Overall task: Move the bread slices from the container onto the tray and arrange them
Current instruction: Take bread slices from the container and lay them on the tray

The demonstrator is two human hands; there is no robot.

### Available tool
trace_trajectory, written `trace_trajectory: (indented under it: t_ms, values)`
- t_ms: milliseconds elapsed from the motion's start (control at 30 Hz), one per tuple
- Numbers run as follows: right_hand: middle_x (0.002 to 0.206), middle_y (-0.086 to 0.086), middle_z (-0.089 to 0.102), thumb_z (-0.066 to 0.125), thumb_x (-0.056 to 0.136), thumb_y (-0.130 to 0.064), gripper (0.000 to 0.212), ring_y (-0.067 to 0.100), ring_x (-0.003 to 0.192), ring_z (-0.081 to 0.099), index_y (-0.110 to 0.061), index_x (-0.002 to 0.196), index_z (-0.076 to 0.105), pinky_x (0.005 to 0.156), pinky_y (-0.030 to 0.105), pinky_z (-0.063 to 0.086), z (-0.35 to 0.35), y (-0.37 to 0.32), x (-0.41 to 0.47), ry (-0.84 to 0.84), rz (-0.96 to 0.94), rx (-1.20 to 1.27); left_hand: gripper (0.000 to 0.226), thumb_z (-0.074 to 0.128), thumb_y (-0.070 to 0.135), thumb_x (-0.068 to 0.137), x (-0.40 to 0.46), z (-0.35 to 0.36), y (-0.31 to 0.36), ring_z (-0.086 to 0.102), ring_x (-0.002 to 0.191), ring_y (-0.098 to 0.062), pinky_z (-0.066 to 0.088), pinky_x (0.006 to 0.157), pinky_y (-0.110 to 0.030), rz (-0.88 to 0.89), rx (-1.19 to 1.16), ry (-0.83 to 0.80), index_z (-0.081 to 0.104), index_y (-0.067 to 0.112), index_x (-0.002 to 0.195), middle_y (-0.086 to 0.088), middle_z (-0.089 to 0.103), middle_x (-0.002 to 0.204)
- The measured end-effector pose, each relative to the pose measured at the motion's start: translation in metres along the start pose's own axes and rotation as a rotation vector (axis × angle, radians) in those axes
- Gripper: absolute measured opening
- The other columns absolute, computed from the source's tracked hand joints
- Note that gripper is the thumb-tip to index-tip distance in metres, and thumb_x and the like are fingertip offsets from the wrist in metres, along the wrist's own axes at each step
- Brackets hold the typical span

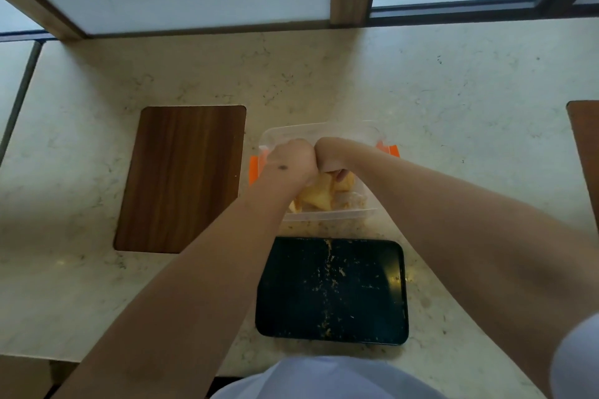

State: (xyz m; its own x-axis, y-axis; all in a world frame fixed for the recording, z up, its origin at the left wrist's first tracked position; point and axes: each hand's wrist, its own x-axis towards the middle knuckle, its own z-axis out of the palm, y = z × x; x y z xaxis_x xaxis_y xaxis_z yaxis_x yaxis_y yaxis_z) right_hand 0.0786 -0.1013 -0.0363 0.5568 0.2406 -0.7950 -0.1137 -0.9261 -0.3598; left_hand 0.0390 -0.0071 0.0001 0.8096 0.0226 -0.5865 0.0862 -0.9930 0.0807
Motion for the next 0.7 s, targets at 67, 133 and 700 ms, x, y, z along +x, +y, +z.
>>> trace_trajectory:
  t_ms: [67, 133, 700]
  values:
    - [0.107, 0.011, 0.061, 0.062, 0.094, -0.024, 0.024, 0.027, 0.082, 0.066, -0.009, 0.113, 0.061, 0.069, 0.036, 0.063, 0.005, 0.002, 0.0, -0.025, -0.022, -0.023, 0.018, 0.057, 0.006, 0.089, -0.004, -0.005, 0.001, 0.066, 0.063, -0.026, 0.058, 0.069, -0.039, -0.027, -0.022, -0.102, 0.058, 0.008, 0.071, -0.013, 0.063, 0.068]
    - [0.109, 0.01, 0.061, 0.059, 0.096, -0.025, 0.023, 0.026, 0.081, 0.064, -0.01, 0.114, 0.062, 0.062, 0.033, 0.059, 0.008, 0.003, -0.002, -0.037, -0.034, -0.044, 0.016, 0.056, 0.007, 0.09, -0.008, -0.009, 0.0, 0.071, 0.064, -0.028, 0.062, 0.068, -0.04, -0.031, -0.059, -0.142, 0.059, 0.006, 0.074, -0.016, 0.066, 0.071]
    - [0.095, -0.004, 0.071, 0.063, 0.09, -0.034, 0.012, 0.012, 0.081, 0.069, -0.026, 0.1, 0.065, 0.062, 0.026, 0.052, 0.004, 0.044, -0.185, 0.389, -0.228, 0.715, 0.038, 0.064, 0.015, 0.089, -0.123, -0.028, -0.06, 0.066, 0.084, -0.027, 0.062, 0.051, -0.034, -0.116, -1.014, -0.007, 0.042, 0.028, 0.116, 0.004, 0.052, 0.103]
